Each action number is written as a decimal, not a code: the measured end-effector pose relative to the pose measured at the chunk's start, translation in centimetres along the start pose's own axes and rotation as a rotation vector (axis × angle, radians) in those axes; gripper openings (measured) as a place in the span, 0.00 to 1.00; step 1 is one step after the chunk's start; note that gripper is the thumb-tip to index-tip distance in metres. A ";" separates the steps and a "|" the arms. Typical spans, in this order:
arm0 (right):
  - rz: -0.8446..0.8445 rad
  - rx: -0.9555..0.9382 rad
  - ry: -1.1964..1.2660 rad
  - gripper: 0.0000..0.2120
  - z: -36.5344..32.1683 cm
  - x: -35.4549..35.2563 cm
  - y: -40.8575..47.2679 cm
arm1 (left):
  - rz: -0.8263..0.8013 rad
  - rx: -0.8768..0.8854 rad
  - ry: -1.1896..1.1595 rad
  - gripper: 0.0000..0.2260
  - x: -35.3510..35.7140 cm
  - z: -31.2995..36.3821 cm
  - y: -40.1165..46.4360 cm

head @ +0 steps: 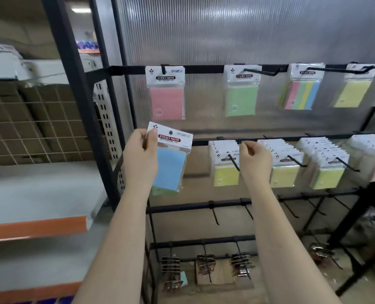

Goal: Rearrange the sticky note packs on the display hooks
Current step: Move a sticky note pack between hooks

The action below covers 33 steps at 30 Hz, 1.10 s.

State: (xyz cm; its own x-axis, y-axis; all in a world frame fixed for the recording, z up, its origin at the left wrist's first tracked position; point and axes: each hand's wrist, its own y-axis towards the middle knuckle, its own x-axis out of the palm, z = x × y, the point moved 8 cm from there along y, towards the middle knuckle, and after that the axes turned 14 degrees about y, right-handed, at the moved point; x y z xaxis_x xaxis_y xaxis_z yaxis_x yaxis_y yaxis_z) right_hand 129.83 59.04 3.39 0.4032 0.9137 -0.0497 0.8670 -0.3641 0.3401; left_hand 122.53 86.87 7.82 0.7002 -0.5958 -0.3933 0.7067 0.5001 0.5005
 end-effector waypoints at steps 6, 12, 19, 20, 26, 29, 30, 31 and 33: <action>-0.070 0.029 -0.246 0.14 1.9 -3.4 -0.7 | -0.056 0.045 -0.028 0.10 2.2 2.5 -1.5; -0.013 0.064 -0.307 0.20 3.3 -10.4 0.7 | -0.106 0.107 -0.078 0.11 7.1 6.4 -3.8; 0.012 0.060 -0.299 0.18 4.7 -21.3 5.2 | -0.121 0.093 -0.151 0.11 15.5 13.7 -9.0; 0.001 0.056 -0.306 0.17 5.0 -23.0 6.0 | -0.116 0.090 -0.166 0.12 16.7 14.9 -10.0; -0.047 0.062 -0.405 0.20 6.8 -32.5 10.4 | -0.096 0.066 -0.206 0.13 23.0 21.8 -14.9; -0.051 0.066 -0.402 0.20 7.6 -36.3 12.2 | -0.086 0.062 -0.222 0.13 25.3 24.7 -16.3; -0.043 0.073 -0.401 0.21 8.1 -37.5 12.8 | -0.084 0.066 -0.227 0.13 26.1 25.6 -16.7; -0.038 0.083 -0.396 0.21 8.5 -38.6 13.4 | -0.088 0.071 -0.240 0.13 26.9 26.4 -17.0; -0.028 0.092 -0.379 0.21 9.3 -40.5 14.5 | -0.102 0.086 -0.274 0.13 28.5 28.1 -17.5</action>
State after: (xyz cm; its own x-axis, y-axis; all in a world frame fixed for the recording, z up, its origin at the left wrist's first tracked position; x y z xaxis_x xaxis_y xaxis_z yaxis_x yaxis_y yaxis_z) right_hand 128.80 15.08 1.61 0.4438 0.7984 -0.4070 0.8949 -0.3705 0.2489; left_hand 127.20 43.49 9.50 0.5642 -0.7935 -0.2279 0.7526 0.3808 0.5372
